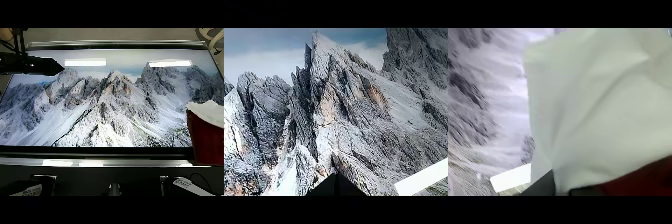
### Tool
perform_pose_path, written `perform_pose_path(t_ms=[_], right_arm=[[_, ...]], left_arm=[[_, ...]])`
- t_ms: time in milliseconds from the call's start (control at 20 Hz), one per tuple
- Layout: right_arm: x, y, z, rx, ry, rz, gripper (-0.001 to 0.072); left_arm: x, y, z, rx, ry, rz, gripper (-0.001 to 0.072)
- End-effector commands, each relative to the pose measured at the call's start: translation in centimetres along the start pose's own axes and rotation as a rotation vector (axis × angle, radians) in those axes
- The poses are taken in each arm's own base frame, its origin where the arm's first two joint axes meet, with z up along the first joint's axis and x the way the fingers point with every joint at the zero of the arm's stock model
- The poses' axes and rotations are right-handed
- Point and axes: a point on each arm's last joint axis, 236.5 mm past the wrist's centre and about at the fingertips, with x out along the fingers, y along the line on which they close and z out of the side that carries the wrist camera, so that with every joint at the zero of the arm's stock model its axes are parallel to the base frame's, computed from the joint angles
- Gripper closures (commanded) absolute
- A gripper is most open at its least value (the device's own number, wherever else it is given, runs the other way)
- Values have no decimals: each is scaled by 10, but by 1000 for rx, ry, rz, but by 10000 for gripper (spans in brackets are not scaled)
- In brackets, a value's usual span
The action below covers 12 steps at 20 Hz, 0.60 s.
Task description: Fold the shirts.
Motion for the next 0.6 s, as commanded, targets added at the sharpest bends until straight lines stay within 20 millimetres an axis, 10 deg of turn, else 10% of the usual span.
perform_pose_path(t_ms=[0, 400, 450, 550], right_arm=[[-2, -52, -76, 64, 279, -219, 694], [75, -75, -142, 130, 390, -210, 681], [79, -75, -146, 135, 398, -202, 571], [80, -77, -143, 114, 388, -205, 64]], left_arm=[[0, -1, 2, 5, -8, 0, 681], [0, -1, 2, 5, -9, 0, 681], [0, -1, 2, 5, -9, 0, 681], [0, -1, 2, 5, -9, 0, 681]])
